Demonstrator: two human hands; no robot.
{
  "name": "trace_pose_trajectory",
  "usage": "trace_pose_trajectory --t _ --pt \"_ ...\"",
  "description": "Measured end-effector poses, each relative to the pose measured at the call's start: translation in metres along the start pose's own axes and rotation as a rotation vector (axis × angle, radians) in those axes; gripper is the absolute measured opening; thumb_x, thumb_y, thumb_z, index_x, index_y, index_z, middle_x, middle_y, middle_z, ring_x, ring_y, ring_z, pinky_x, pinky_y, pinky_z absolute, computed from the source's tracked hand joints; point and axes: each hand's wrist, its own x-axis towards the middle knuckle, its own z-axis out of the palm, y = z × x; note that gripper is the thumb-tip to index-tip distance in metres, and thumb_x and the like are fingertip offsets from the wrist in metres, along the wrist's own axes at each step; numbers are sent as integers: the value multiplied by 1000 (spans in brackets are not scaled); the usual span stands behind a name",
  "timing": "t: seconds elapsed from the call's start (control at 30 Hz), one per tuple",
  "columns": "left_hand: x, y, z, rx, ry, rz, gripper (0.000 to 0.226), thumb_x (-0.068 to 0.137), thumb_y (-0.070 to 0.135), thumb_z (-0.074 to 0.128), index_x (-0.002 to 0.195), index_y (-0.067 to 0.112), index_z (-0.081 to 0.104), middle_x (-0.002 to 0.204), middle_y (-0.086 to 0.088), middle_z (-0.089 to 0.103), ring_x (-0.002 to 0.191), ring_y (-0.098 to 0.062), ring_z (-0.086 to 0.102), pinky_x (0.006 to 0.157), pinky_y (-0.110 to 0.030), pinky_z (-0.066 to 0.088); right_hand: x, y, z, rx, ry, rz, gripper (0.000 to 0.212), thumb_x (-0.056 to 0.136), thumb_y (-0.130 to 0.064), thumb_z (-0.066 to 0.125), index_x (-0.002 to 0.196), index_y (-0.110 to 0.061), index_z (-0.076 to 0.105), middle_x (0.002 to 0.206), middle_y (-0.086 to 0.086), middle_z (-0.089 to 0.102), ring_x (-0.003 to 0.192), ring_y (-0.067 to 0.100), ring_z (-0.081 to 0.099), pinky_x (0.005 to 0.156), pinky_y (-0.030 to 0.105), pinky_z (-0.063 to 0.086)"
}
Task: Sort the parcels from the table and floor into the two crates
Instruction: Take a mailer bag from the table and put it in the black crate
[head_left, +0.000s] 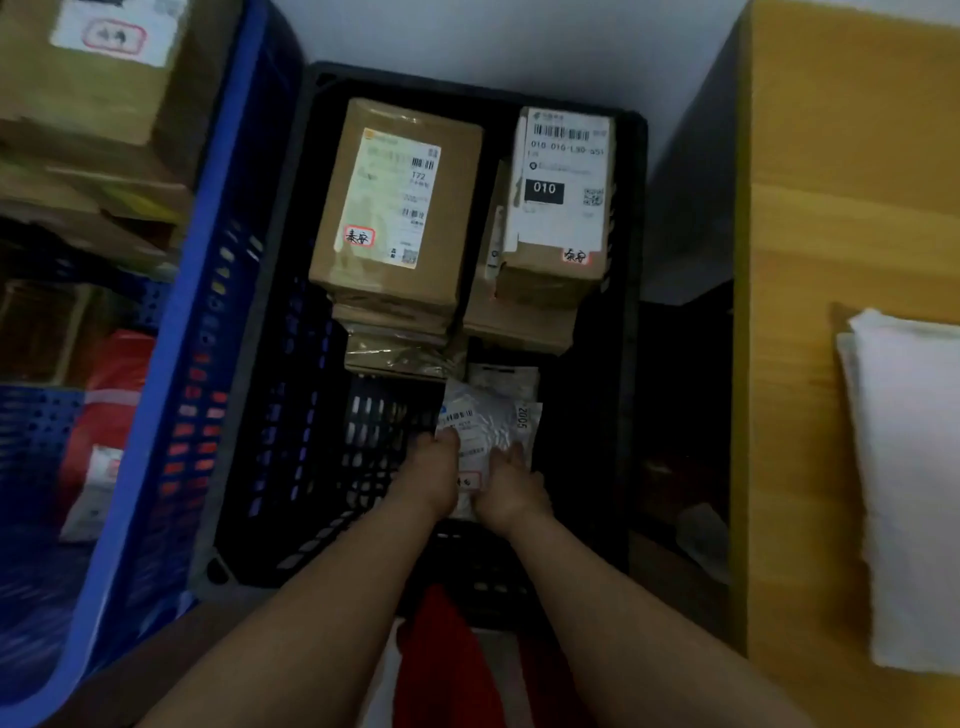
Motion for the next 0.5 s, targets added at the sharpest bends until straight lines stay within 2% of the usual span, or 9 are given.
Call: trace_pose_trajectory --t 0.13,0.2,0.3,0.4,0.5 --pt "31 -6 20 -52 -65 50 49 94 18 57 137 6 38 145 -18 32 125 -33 45 102 -31 40 30 9 20 -40 14 39 72 93 -35 54 153 -20 16 162 3 -4 141 37 20 113 41 31" --pt "40 -6 29 -52 -144 60 59 90 28 64 139 9 38 148 -16 28 126 -32 46 103 -28 40 39 14 26 -57 -33 52 75 93 -39 53 154 -19 13 163 3 -4 146 37 9 117 42 24" --pt "42 -5 30 20 -201 46 69 88 37 65 145 15 34 155 -20 16 132 -36 40 108 -35 38 43 21 28 -61 -119 68 79 95 -37 52 155 -22 3 163 4 -8 148 37 -3 120 43 15" --pt "31 -3 19 109 -200 36 70 91 37 62 148 16 29 157 -22 6 136 -39 34 111 -41 35 32 18 20 -68 -115 62 80 94 -34 55 155 -21 6 163 3 -5 148 36 0 120 42 18" --pt "9 4 2 162 -136 59 66 91 30 60 148 13 30 152 -18 20 132 -36 37 108 -44 38 7 10 1 -77 -65 21 74 93 -32 54 154 -19 13 162 5 2 146 36 6 118 41 22"
